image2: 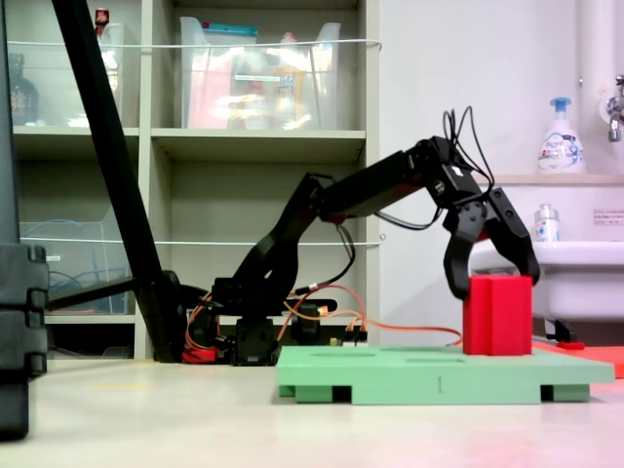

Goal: Put the cross columnar block into the corresponding hole

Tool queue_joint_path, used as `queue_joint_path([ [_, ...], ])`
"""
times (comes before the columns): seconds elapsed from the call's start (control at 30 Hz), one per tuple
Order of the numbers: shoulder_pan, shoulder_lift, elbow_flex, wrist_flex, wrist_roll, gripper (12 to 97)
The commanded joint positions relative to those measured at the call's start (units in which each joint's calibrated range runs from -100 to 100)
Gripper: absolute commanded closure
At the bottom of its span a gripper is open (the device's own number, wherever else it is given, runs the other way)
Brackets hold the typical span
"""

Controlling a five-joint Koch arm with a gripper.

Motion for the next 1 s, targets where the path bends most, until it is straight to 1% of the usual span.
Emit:
queue_joint_path([
  [0.0, 0.0, -5.4, 5.2, 6.4, -0.6, 70.1],
  [0.5, 0.0, -14.2, 5.1, 4.7, -0.6, 70.1],
  [0.97, -0.9, -9.0, 5.1, 5.1, -2.3, 69.8],
])
